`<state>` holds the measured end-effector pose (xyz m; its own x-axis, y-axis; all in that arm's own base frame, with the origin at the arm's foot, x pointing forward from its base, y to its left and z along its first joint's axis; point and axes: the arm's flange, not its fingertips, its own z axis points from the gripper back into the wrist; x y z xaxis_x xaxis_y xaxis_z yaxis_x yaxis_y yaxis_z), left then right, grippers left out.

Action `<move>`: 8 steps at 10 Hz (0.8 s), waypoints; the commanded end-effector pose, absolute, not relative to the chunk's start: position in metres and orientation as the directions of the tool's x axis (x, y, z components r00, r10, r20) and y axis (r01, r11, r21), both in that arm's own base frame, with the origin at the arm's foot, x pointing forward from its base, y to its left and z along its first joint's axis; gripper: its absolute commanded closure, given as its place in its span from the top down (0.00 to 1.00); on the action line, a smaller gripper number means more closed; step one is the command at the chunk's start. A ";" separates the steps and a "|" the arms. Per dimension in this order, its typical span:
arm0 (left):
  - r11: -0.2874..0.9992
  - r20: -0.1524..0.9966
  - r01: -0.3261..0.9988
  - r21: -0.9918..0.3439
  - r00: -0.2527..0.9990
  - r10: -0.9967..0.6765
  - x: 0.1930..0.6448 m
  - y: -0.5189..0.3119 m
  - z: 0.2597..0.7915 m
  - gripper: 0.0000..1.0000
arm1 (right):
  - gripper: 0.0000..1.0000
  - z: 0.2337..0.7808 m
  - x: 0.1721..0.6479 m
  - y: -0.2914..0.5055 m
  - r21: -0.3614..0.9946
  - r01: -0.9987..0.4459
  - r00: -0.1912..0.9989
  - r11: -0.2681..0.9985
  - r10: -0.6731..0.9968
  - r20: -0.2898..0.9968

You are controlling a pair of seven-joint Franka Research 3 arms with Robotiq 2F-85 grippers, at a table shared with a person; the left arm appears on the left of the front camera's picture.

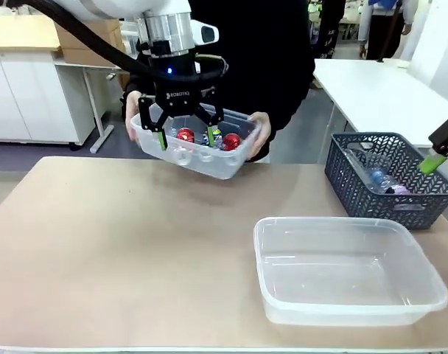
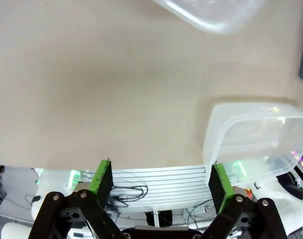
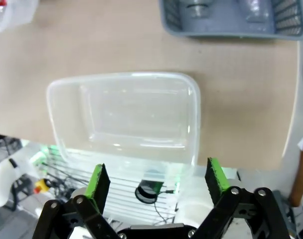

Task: Sort the waste into each basket.
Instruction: Pick up the Organizing box on the right side of the table and lift it.

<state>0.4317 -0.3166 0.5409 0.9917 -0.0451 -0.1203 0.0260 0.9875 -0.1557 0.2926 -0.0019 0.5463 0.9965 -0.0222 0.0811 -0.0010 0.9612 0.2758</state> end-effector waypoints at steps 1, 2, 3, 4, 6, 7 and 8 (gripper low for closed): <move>0.976 -0.183 -0.094 -0.194 0.981 0.058 0.413 -0.345 0.496 1.00 | 1.00 0.510 0.298 0.000 0.261 -0.150 0.987 0.954 0.130 0.090; 0.969 -0.272 -0.139 -0.203 0.959 0.081 0.390 -0.363 0.470 1.00 | 1.00 0.481 0.300 -0.005 0.251 -0.132 0.991 0.959 0.124 0.050; 0.962 -0.303 -0.164 -0.219 0.948 0.093 0.371 -0.373 0.450 1.00 | 1.00 0.449 0.299 -0.010 0.240 -0.105 0.994 0.965 0.112 -0.017; 0.959 -0.280 -0.162 -0.234 0.955 0.093 0.359 -0.385 0.439 1.00 | 1.00 0.421 0.301 -0.013 0.213 -0.083 0.989 0.974 0.106 -0.102; 0.956 -0.315 -0.154 -0.248 0.947 0.070 0.340 -0.408 0.424 1.00 | 1.00 0.385 0.304 -0.012 0.177 -0.088 0.976 0.980 0.121 -0.184; 0.968 -0.314 -0.130 -0.212 0.947 0.059 0.353 -0.398 0.429 1.00 | 1.00 0.431 0.308 -0.009 0.215 -0.073 0.987 0.974 0.102 -0.124; 0.968 -0.314 -0.130 -0.212 0.947 0.059 0.353 -0.398 0.429 1.00 | 1.00 0.431 0.308 -0.009 0.215 -0.073 0.987 0.974 0.102 -0.124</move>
<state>0.3460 -0.4077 0.4227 0.9464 0.0513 -0.3189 -0.1294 0.9649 -0.2287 0.3160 -0.0109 0.4111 0.9804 0.1024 -0.1681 -0.0678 0.9774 0.2002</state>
